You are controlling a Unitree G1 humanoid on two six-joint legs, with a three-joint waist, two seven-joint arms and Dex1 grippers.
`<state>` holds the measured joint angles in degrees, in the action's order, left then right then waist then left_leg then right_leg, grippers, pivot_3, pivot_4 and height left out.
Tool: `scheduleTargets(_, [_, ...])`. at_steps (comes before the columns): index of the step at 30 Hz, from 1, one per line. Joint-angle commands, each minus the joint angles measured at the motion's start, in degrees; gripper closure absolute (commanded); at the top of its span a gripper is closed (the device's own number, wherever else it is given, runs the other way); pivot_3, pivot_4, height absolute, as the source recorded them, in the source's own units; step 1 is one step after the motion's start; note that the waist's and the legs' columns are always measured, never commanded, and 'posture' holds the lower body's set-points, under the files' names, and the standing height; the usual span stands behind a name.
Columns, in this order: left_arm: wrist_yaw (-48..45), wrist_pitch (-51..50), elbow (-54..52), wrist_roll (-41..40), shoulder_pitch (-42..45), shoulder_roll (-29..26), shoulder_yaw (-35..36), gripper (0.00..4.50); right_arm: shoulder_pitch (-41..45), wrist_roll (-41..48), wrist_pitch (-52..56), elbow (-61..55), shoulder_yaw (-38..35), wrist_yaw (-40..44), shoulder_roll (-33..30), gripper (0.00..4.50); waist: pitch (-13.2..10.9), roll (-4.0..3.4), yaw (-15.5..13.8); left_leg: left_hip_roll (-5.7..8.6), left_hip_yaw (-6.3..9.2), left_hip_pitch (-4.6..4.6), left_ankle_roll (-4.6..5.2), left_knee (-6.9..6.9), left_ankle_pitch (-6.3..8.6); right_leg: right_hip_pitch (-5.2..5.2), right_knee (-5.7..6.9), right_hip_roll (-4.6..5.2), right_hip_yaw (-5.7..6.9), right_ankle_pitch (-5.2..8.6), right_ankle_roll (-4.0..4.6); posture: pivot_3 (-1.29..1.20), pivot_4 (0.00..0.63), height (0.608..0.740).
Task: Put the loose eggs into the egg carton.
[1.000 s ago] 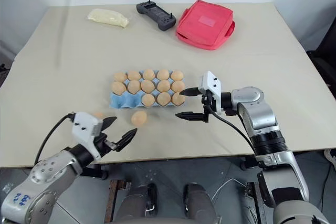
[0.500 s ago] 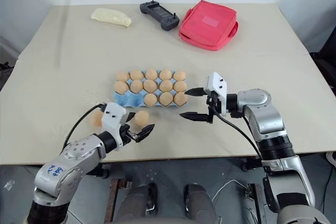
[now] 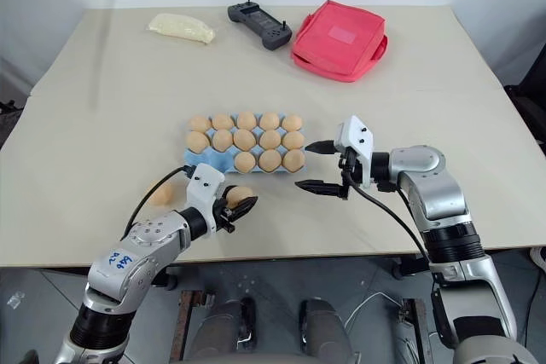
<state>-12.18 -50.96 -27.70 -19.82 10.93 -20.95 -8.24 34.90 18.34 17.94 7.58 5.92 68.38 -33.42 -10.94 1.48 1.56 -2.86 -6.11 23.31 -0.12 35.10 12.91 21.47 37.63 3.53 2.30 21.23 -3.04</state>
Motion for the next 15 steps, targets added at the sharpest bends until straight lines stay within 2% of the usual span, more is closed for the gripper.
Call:
scheduleTargets(1, [-0.3, -0.5, -5.6, -0.4, 2.0, 0.5, 0.8, 2.75, 0.1, 1.0, -0.1, -1.6, -2.2, -0.1, -1.4, 0.0, 0.0, 0.0, 0.0, 0.0, 0.0, 0.0, 0.0, 0.0, 0.0, 0.0, 0.0, 0.0, -0.01, 0.0, 0.0, 0.0, 0.15, 0.74])
scheduleTargets(6, [1.3, 2.3, -7.5, 0.2, 5.7, 2.9, 4.7, 2.76, 0.3, 0.9, -0.2, -1.5, -2.1, -0.5, -1.4, 0.0, 0.0, 0.02, 0.0, 0.01, 0.0, 0.0, -0.01, 0.04, -0.02, -0.02, 0.04, 0.0, 0.01, 0.0, -0.01, 0.0, 0.15, 0.74])
scheduleTargets(15, [3.9, 4.7, -0.8, 4.6, 8.3, 3.5, 7.1, 2.76, 0.3, 0.9, -0.2, -1.9, -2.4, -1.3, -1.5, 0.0, 0.0, 0.04, 0.0, 0.02, -0.02, 0.0, -0.04, 0.06, -0.05, -0.01, 0.06, -0.02, -0.02, -0.02, -0.04, 0.0, 0.15, 0.74])
